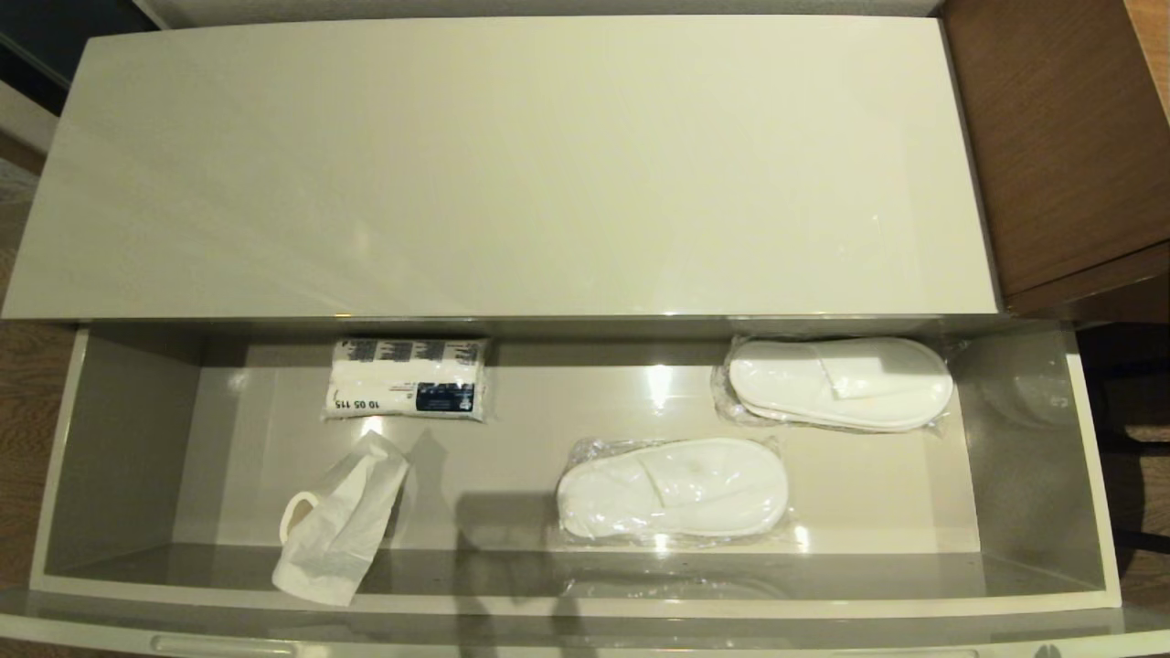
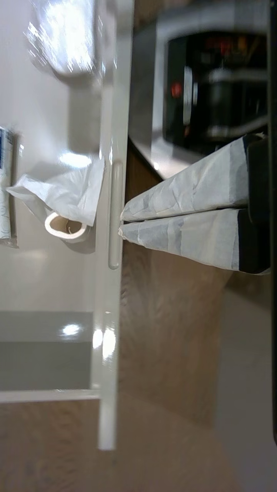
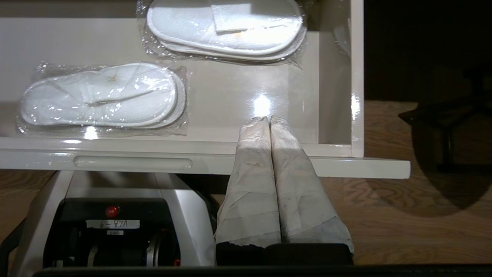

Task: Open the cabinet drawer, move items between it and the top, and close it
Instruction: Close the drawer

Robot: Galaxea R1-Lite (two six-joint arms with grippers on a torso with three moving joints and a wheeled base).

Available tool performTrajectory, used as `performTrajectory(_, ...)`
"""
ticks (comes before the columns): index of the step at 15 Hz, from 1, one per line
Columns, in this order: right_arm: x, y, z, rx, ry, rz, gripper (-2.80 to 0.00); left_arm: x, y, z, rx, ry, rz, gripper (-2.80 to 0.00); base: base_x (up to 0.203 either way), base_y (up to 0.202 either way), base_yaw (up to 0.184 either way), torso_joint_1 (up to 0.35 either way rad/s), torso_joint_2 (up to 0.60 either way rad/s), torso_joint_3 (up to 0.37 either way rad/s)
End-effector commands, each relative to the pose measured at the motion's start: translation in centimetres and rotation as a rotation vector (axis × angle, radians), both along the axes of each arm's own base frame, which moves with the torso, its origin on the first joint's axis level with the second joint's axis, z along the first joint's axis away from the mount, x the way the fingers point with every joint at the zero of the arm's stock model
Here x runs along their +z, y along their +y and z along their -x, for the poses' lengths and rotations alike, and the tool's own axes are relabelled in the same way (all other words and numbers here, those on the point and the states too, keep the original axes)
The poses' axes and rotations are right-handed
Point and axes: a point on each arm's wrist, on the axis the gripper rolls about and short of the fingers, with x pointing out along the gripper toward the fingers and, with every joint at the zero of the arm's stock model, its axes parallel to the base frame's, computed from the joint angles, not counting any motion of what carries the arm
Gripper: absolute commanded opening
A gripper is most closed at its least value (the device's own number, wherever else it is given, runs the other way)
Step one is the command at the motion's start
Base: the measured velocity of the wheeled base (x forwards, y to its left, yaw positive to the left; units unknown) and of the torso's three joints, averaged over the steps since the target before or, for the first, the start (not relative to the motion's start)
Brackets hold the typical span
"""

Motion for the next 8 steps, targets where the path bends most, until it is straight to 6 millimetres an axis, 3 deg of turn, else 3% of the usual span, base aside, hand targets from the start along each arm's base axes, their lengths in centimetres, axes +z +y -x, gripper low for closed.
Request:
performTrajectory(1,0.0,0.0,0.0,-0.001,0.001,0.001,-2.80,-2.0,0.0,-2.5,-0.010,-0.127,-0.095,-2.80,0.000,0.000,0.000,0.000,0.00,0.000)
performTrajectory(3,0.0,0.0,0.0,-0.001,0.001,-0.001,-2.80,-2.8,-0.1,-3.3,-0.033,-0.229,-0.183,-2.80,0.000,0.000,0.000,0.000,0.00,0.000)
performTrajectory(5,0.0,0.0,0.0,-0.001,0.001,-0.004,-2.80,-3.5,-0.1,-3.4,-0.069,-0.167,-0.212,-2.80,0.000,0.000,0.000,0.000,0.00,0.000)
performTrajectory(7,-0.1,0.0,0.0,-0.001,0.003,-0.004,-2.80,-3.4,-0.1,-3.4,-0.068,-0.172,-0.187,-2.80,0.000,0.000,0.000,0.000,0.00,0.000)
performTrajectory(8,-0.1,0.0,0.0,-0.001,0.004,-0.001,-2.80,-3.4,-0.1,-3.4,-0.060,-0.176,-0.080,-2.80,0.000,0.000,0.000,0.000,0.00,0.000)
